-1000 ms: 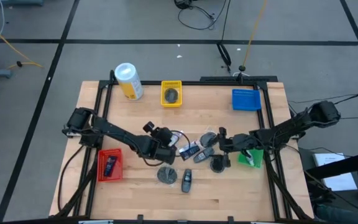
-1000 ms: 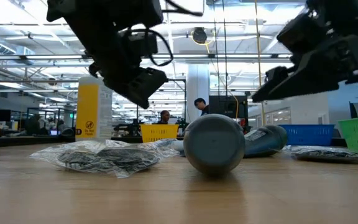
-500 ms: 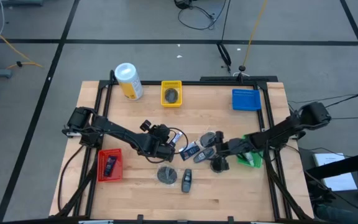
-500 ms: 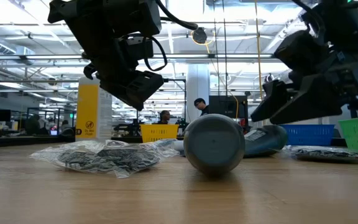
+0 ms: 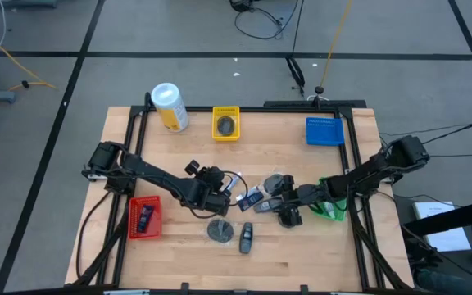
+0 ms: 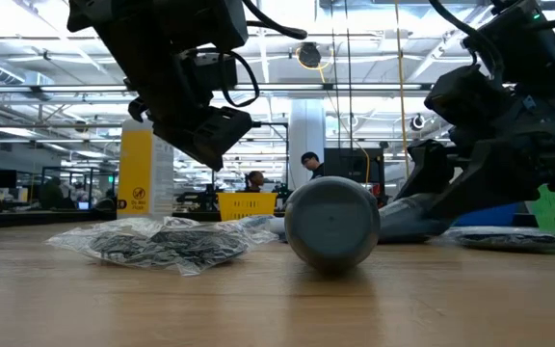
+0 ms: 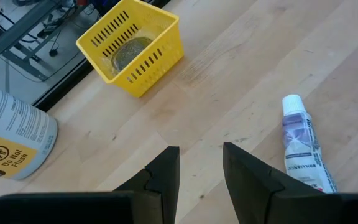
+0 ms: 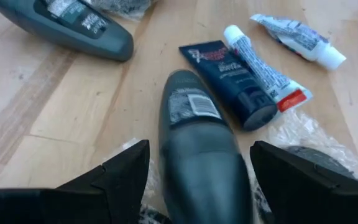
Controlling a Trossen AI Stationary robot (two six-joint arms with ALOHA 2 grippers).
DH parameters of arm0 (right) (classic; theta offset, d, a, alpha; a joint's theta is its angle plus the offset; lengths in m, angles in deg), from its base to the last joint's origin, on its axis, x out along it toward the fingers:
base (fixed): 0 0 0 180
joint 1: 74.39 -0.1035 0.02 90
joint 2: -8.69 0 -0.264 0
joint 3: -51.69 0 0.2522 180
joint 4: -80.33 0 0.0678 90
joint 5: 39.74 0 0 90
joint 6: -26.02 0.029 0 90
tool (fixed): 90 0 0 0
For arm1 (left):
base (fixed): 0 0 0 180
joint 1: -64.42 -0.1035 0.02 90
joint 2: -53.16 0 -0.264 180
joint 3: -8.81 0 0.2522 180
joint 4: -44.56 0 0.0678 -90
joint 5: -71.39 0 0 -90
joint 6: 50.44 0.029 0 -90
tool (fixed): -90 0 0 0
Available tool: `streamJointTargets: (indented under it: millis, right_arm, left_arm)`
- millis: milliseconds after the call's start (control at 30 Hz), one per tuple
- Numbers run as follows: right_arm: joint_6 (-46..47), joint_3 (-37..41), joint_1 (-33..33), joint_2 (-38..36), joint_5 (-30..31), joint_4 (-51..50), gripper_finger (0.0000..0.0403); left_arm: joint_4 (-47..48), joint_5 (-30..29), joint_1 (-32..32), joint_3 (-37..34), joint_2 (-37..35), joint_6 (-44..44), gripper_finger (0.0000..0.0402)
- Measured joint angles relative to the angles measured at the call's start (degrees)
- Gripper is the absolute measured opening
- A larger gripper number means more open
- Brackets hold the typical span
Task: Pick & Place Travel size toiletries
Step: Put the deodorant into the blue bin
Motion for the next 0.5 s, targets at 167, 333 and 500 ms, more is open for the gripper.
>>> streamJointTargets:
  millis: [167,333,500]
  right_arm:
    - [0.0,0.0,0.0,0.0,0.0,0.2,0.027]
    - [0.0,0.0,0.0,0.0,-0.1,0.4,0.027]
    - [0.0,0.0,0.0,0.0,-0.2,0.2,0.0269]
  left_arm:
    - [-0.1,0.0,0.0,0.0,0.0,0.0,0.0122]
    - [-0.2,0.0,0.0,0.0,0.0,0.0,0.0122]
    - [-0.5,0.0,0.0,0.0,0.0,0.0,0.0122]
